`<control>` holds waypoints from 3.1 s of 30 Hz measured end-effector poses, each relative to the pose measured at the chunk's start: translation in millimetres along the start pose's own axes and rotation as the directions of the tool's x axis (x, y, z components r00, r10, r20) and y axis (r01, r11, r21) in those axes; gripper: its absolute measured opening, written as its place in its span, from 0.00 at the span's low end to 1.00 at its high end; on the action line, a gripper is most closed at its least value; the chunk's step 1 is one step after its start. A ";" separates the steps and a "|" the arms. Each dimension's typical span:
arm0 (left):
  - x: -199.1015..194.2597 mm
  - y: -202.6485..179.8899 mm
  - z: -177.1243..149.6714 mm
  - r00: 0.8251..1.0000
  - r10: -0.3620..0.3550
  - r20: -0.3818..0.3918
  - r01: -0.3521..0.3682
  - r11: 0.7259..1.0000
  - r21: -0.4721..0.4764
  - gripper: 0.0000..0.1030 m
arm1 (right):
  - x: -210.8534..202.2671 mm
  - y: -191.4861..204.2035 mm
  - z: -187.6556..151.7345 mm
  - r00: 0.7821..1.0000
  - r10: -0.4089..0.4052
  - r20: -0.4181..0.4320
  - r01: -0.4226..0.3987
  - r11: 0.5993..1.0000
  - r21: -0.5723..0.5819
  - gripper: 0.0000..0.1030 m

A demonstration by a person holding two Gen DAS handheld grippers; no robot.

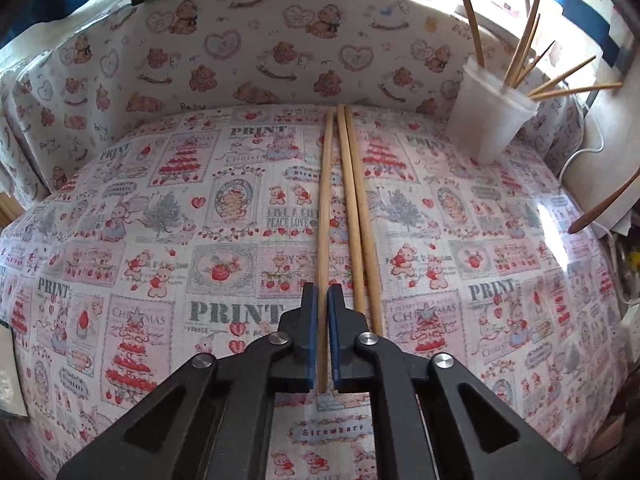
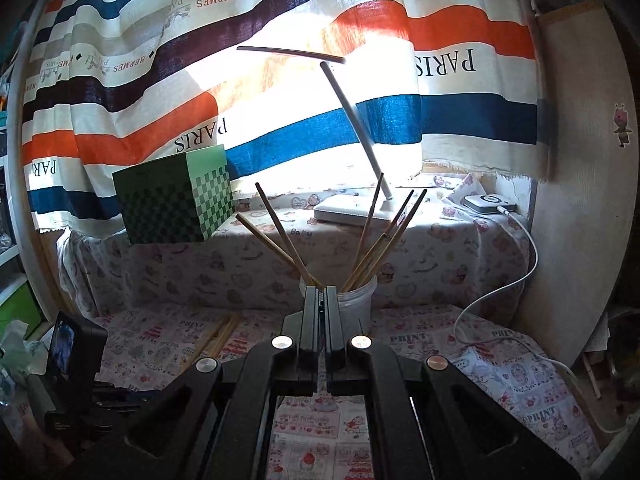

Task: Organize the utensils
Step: 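Lower the left tool and close it on a single wooden chopstick, then lift the chopstick with the left tool and carry it over the clear cup, then open the left tool to drop the chopstick into the cup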

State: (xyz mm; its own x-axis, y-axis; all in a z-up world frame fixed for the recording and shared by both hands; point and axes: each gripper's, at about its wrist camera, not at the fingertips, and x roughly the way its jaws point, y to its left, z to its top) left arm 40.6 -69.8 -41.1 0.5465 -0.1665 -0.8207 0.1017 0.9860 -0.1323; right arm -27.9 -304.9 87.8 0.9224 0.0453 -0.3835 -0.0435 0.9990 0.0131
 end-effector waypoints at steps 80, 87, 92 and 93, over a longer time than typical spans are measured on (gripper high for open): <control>-130.0 -106.6 172.4 0.750 -0.313 0.582 0.268 0.949 0.166 0.04 | 138.7 -25.2 124.7 0.986 -0.105 -0.132 0.089 0.989 -0.118 0.02; -126.1 -117.6 179.0 0.708 -0.314 0.633 0.257 0.949 0.183 0.04 | 117.8 -39.2 125.5 0.991 -0.085 -0.103 0.078 0.994 -0.071 0.02; -86.3 -123.8 182.8 0.792 -0.261 0.552 0.210 0.965 0.156 0.04 | 108.7 -46.6 128.2 0.993 -0.088 -0.082 0.083 0.994 -0.066 0.02; -79.3 -123.0 182.2 0.798 -0.268 0.540 0.219 0.963 0.154 0.04 | 106.9 -47.1 128.0 0.993 -0.086 -0.081 0.081 0.994 -0.070 0.02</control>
State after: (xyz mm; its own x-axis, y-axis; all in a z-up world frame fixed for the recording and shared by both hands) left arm 136.2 -180.0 141.5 0.8574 -0.4034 -0.3197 0.3462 0.9116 -0.2218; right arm 121.9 -346.5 164.3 0.8888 -0.0415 -0.4565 0.0043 0.9966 -0.0822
